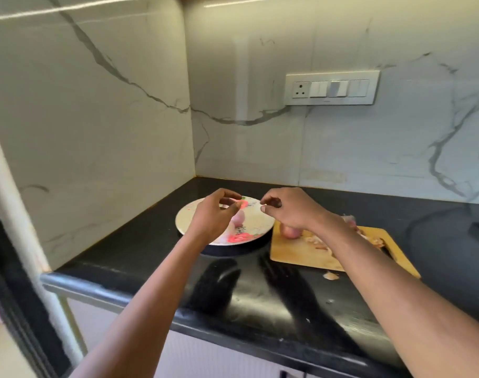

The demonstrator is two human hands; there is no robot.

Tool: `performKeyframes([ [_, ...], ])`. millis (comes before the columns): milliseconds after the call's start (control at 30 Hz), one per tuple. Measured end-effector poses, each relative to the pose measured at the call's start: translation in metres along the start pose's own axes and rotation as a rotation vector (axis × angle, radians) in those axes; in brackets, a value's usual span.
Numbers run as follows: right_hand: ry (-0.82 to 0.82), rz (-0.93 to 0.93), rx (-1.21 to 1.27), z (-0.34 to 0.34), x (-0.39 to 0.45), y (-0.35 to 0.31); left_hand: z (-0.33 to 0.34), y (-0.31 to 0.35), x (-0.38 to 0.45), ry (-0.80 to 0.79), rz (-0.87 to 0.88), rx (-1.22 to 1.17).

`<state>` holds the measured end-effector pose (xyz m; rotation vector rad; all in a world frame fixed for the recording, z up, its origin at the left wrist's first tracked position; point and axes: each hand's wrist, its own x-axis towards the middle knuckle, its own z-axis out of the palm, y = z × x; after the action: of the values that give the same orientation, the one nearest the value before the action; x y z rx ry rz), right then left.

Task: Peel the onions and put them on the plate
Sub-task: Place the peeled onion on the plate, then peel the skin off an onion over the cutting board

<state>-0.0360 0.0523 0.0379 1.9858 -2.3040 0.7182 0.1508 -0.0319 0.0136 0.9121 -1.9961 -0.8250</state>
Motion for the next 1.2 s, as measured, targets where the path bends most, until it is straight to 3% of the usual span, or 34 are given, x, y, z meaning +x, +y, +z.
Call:
performKeyframes([
  [100, -0.049, 0.073, -0.189, -0.019, -0.028, 0.021, 0.029, 0.019, -0.006, -0.058, 0.041, -0.072],
  [200, -0.058, 0.100, -0.170, -0.024, -0.050, 0.028, 0.055, 0.030, -0.013, -0.136, 0.046, -0.105],
  [533, 0.211, -0.024, -0.047, -0.004, -0.062, 0.045, 0.089, 0.031, -0.024, -0.182, -0.084, -0.107],
  [633, 0.314, 0.018, 0.152, -0.009, -0.064, 0.055, 0.092, 0.040, -0.021, -0.219, -0.030, -0.105],
  [867, 0.447, 0.136, 0.578, -0.041, -0.078, 0.096, 0.121, 0.071, -0.005, -0.328, 0.098, -0.400],
  [1000, 0.509, 0.162, 0.703, -0.040, -0.085, 0.118, 0.136, 0.078, 0.006, -0.463, 0.065, -0.574],
  [1200, 0.447, 0.129, 0.800, -0.033, -0.078, 0.123, 0.146, 0.078, 0.004, -0.458, -0.037, -0.811],
])
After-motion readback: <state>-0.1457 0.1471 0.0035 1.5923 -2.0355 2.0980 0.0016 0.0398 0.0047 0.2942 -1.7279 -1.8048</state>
